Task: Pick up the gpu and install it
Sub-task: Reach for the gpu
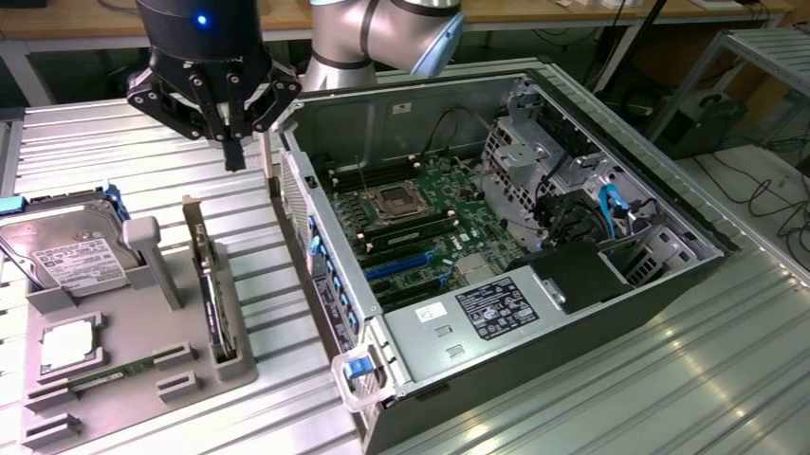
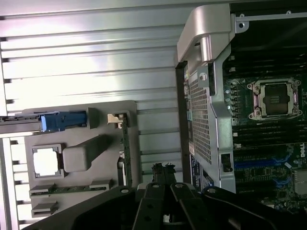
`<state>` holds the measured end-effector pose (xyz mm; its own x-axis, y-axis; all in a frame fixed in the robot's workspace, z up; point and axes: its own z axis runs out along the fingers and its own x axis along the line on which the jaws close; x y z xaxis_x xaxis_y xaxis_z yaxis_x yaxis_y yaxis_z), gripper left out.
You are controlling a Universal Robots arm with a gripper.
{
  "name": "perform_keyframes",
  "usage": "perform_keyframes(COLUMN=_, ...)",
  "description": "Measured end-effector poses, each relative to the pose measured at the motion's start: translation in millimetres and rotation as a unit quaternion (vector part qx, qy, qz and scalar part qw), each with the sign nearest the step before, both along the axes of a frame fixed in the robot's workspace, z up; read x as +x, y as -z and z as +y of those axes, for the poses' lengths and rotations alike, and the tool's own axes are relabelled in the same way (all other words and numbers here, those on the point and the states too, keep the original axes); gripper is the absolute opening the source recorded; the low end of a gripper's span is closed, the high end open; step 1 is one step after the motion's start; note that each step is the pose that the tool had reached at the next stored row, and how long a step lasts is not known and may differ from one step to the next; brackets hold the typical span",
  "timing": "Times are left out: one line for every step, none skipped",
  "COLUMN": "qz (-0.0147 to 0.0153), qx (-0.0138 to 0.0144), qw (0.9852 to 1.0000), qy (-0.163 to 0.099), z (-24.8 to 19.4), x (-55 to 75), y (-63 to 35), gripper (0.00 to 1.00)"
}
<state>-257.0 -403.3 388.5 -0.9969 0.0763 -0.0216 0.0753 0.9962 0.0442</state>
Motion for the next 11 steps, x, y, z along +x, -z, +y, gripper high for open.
perform_keyframes(qz=0.0000, qx=0.0000, qw=1.0000, qy=0.000, z=-0.1, x=-1.1, y=0.0, gripper=0.11)
perform_keyframes(qz=0.0000, qx=0.0000, qw=1.0000, qy=0.000, z=-0.2, x=-2.3, y=0.0, gripper=0.11)
perform_keyframes(qz=0.0000, qx=0.0000, qw=1.0000, qy=0.000, z=-0.2, x=-3.1, y=0.0, gripper=0.11)
perform_keyframes(qz=0.0000, qx=0.0000, qw=1.0000, qy=0.000, z=-0.2, x=-3.9, y=0.1, gripper=0.11)
perform_keyframes(qz=0.0000, qx=0.0000, qw=1.0000, qy=0.000, z=-0.3, x=-5.1, y=0.1, gripper=0.11)
perform_keyframes(qz=0.0000, qx=0.0000, qw=1.0000, qy=0.000, z=-0.3, x=-5.9, y=0.1, gripper=0.11)
perform_keyframes(qz=0.0000, qx=0.0000, qw=1.0000, qy=0.000, z=-0.4, x=-6.9, y=0.2, gripper=0.11)
perform_keyframes(qz=0.0000, qx=0.0000, qw=1.0000, qy=0.000, z=-0.4, x=-7.7, y=0.2, gripper=0.11)
perform_keyframes(qz=0.0000, qx=0.0000, qw=1.0000, qy=0.000, z=-0.5, x=-8.5, y=0.2, gripper=0.11)
perform_keyframes(qz=0.0000, qx=0.0000, qw=1.0000, qy=0.000, z=-0.5, x=-9.2, y=0.2, gripper=0.11)
perform_keyframes(qz=0.0000, qx=0.0000, qw=1.0000, qy=0.000, z=-0.6, x=-10.0, y=0.3, gripper=0.11)
